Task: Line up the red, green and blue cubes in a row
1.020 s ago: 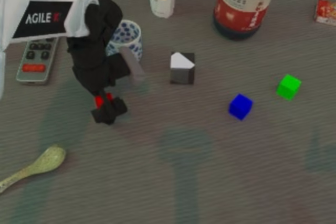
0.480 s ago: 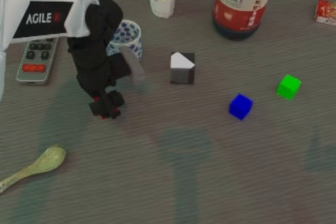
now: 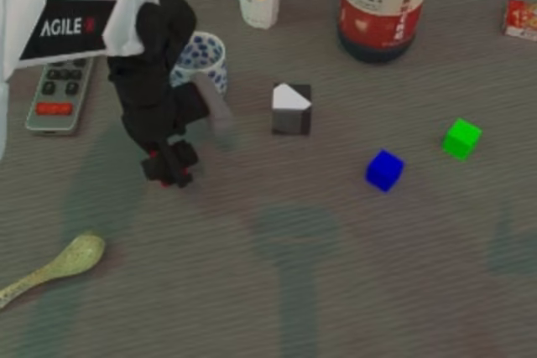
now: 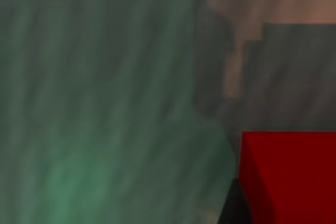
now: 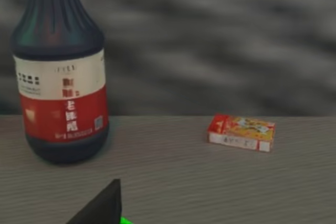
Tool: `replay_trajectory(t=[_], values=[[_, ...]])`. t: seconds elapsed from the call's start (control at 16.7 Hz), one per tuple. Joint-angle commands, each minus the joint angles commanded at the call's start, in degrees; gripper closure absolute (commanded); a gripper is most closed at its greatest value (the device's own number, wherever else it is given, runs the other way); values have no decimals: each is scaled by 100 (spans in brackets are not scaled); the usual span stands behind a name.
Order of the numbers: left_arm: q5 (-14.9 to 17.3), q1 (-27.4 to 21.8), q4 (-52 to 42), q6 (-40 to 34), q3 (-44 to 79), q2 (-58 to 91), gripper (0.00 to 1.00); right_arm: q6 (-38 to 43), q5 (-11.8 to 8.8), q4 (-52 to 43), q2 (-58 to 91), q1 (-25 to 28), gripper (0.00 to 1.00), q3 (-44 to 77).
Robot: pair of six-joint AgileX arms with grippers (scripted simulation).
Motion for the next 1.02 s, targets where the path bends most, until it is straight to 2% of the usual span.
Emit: replay_trajectory(t=[0.36,0.72,1.02], values=[[-6,100,-1119,-23,666,-396,100,0,0,0,0,0,0,0],[-10,66,-1202,-11,719,-461,100,0,0,0,0,0,0,0],[-6,-560,-1003,248,-221,-1246,100,0,0,0,0,0,0,0]])
